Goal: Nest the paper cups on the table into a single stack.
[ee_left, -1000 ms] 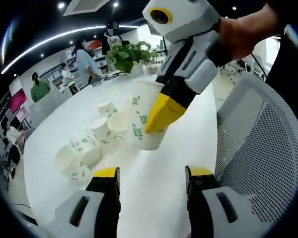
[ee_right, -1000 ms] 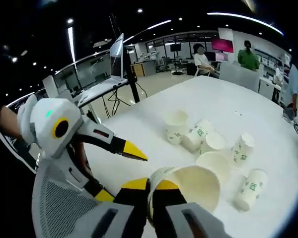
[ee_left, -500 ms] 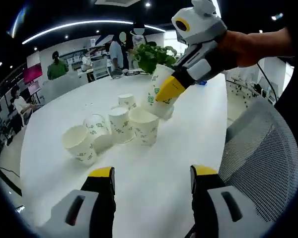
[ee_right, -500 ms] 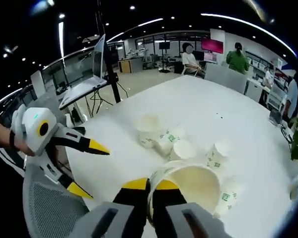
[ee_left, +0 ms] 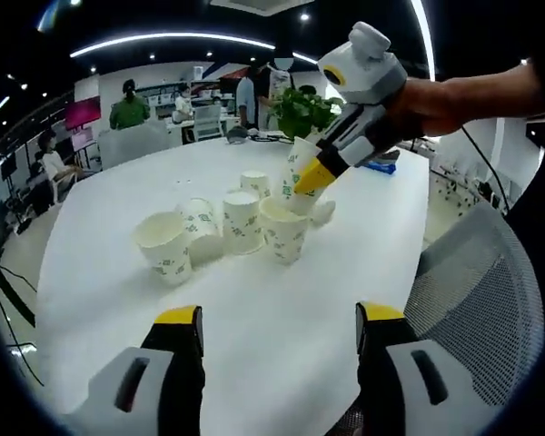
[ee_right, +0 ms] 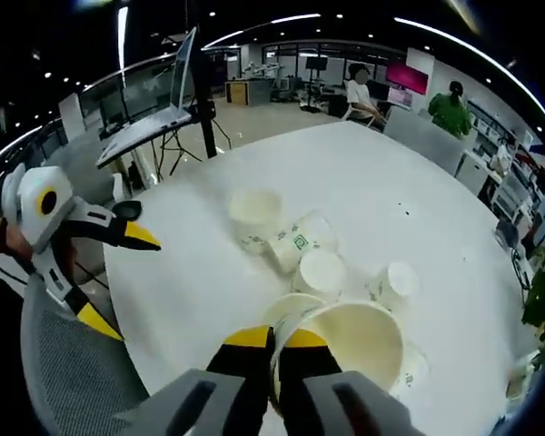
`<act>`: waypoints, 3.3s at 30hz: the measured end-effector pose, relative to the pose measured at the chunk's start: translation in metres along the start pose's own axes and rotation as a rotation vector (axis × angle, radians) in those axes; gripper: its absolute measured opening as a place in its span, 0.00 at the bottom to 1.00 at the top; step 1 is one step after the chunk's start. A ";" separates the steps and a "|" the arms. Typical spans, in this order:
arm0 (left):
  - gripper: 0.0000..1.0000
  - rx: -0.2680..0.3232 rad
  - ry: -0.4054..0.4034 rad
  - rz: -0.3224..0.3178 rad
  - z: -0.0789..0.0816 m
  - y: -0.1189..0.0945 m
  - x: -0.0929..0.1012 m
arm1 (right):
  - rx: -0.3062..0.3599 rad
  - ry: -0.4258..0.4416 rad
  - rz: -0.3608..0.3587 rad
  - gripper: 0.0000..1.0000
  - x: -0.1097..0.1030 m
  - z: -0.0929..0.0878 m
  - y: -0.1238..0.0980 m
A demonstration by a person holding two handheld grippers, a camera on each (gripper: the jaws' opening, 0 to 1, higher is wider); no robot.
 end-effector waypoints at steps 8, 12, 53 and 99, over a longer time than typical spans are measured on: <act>0.67 -0.010 0.004 0.014 -0.005 -0.004 -0.004 | -0.088 -0.102 -0.003 0.00 0.001 -0.006 0.015; 0.67 -0.013 0.009 0.016 -0.004 -0.006 -0.002 | -0.113 -0.114 0.003 0.00 0.000 -0.005 0.018; 0.64 -0.037 0.028 -0.009 -0.003 -0.009 -0.004 | -0.226 -0.205 -0.005 0.09 -0.001 -0.009 0.015; 0.65 -0.011 -0.032 0.026 -0.004 -0.011 -0.018 | 0.121 -0.178 0.073 0.49 -0.048 0.086 0.038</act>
Point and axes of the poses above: the point that each gripper's makers call its tool centre point, and the gripper's own axes: y roughly forward along the fingers, x roughly to its right, z roughly out of its top, the point moved 3 cm from there along -y, roughly backward along the fingers, and after that the axes turned 10 degrees about y, right-handed, at the moved point
